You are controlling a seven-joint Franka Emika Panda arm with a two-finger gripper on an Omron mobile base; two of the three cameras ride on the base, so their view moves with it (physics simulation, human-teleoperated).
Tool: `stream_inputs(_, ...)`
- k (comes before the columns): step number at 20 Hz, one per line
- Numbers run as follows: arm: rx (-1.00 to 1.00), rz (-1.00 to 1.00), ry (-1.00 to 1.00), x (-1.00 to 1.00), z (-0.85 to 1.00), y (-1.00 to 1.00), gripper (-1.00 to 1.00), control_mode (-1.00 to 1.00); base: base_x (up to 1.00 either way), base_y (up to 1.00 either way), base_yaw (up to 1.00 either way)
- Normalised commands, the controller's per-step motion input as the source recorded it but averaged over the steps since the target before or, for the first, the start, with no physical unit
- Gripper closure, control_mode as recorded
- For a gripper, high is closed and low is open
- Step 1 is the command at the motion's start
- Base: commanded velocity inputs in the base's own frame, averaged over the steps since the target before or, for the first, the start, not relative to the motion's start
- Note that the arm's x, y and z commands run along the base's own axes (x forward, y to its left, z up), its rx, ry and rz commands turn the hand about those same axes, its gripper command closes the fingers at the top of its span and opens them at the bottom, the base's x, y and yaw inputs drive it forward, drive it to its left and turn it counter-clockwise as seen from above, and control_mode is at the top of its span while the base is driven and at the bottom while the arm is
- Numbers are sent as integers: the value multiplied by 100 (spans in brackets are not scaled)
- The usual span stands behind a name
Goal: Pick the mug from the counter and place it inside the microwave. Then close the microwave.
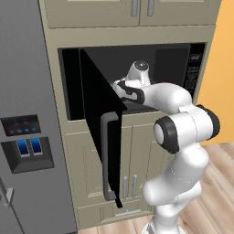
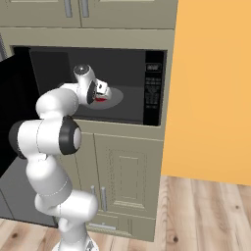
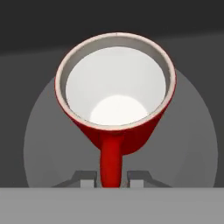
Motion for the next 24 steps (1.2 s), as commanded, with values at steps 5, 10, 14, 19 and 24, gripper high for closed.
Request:
stream_inputs(5,0,0,0,0,0,0,-100,-100,0,0,0)
stream_inputs(10,0,0,0,-14,0,0,-100,-100,0,0,0)
stream_inputs(14,0,0,0,-71,0,0,-100,-100,0,0,0)
stream_inputs(19,0,0,0,-87,0,0,-100,-100,0,0,0)
stream_inputs(24,0,0,0,-89,1,0,-100,-100,0,0,0)
